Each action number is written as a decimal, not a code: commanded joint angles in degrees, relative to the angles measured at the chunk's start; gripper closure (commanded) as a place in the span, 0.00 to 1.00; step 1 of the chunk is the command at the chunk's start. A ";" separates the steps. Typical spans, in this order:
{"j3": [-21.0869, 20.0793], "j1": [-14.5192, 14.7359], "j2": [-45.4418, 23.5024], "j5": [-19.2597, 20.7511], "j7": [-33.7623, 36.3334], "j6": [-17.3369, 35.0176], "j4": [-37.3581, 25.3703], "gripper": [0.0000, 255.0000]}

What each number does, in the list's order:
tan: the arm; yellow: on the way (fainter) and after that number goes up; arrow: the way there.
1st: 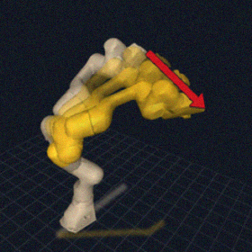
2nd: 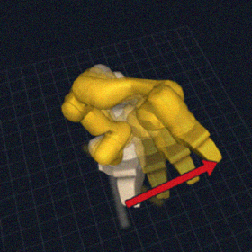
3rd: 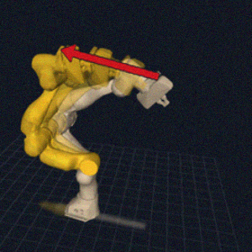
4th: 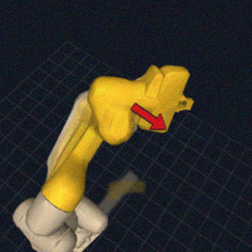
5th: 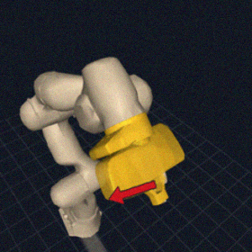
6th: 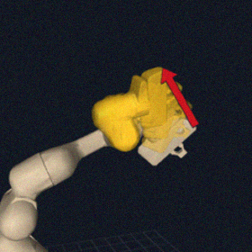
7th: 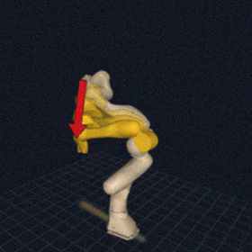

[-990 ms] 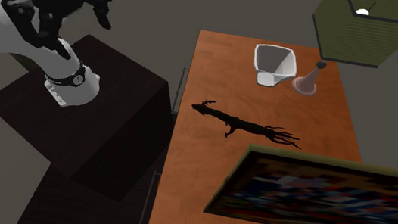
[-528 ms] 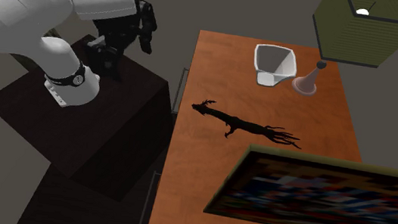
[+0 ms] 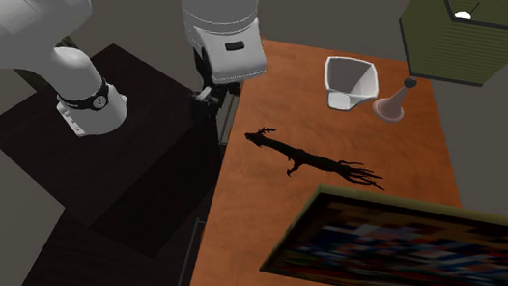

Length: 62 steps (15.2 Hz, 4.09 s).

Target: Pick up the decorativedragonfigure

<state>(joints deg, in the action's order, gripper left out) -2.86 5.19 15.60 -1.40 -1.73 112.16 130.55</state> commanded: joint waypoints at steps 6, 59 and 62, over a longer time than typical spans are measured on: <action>-2.38 1.81 -14.58 0.95 1.39 5.78 -7.25 0.00; -4.89 12.28 -67.08 8.09 4.72 2.60 -57.14 1.00; -5.01 12.21 -65.64 7.96 4.68 1.28 -57.02 1.00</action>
<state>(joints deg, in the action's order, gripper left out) -7.82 17.44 -50.63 6.61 2.98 113.92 73.46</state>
